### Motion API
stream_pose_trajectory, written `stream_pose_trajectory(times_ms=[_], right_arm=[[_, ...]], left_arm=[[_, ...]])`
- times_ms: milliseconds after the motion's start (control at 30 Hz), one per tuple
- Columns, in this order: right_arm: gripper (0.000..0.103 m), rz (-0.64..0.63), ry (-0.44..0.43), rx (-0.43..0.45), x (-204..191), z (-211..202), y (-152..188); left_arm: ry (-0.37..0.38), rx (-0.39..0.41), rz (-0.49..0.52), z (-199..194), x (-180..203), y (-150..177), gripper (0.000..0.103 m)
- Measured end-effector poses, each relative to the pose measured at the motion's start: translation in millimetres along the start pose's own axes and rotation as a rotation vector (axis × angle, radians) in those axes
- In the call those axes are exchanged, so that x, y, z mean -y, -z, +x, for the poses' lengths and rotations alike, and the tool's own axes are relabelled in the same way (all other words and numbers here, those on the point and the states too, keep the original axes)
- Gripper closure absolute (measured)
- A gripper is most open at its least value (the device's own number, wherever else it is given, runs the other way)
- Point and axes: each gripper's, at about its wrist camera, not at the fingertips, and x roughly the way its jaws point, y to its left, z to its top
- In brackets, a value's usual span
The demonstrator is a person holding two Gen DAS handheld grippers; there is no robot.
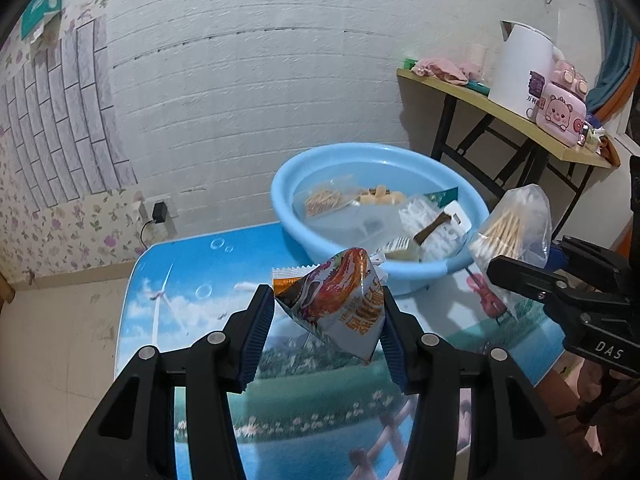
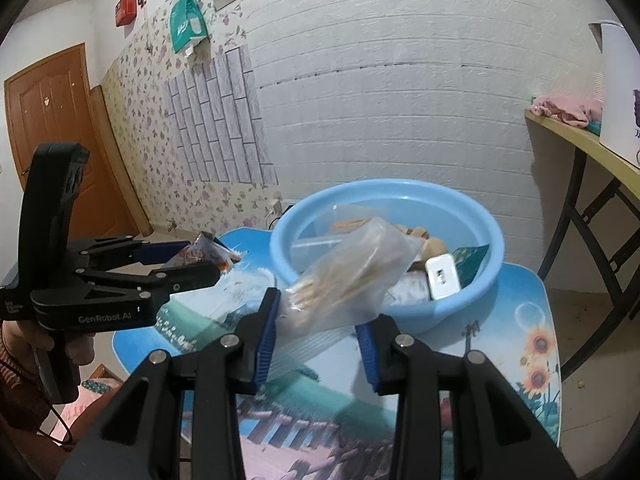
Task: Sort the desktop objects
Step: 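Carry the snack packet and clear bag over the blue basin, then open both tools to drop the snack packet and clear bag into the basin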
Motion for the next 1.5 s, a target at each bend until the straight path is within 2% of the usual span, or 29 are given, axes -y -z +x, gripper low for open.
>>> stream_pose_trajectory(times_ms=[800,1000,1067,1133,1200,1267,1400,1500], right_arm=[[0.067,0.059,0.056,0.014,69.8,50.4,-39.5],[0.067,0.074,0.072,-0.015,81.3,69.1,-42.3],[0.067,0.078,0.075,-0.030,83.4,75.0,-41.3],[0.065,0.076,0.075,-0.040,82.2,78.2,-40.4],[0.065,0.071,0.082,-0.037,80.7,78.7,-41.3],[0.063,0.060,0.082,-0.036,77.3,78.2,-41.6],[0.047,0.042,0.094,-0.029,70.2,73.4,-41.1],[0.046,0.030,0.100,-0.032,65.4,69.1,-39.4]], left_arm=[[0.067,-0.035,0.091,75.5,39.1,-61.0,0.053],[0.085,-0.049,0.099,94.3,43.3,-65.2,0.052],[0.087,-0.047,0.102,96.2,43.1,-64.3,0.047],[0.085,-0.040,0.100,95.6,41.5,-64.4,0.024],[0.080,-0.025,0.094,93.2,38.8,-65.5,0.014],[0.073,-0.015,0.090,90.5,35.0,-66.1,0.011],[0.043,-0.015,0.066,86.5,25.0,-63.3,0.008],[0.038,-0.013,0.049,82.0,18.9,-60.1,0.008]])
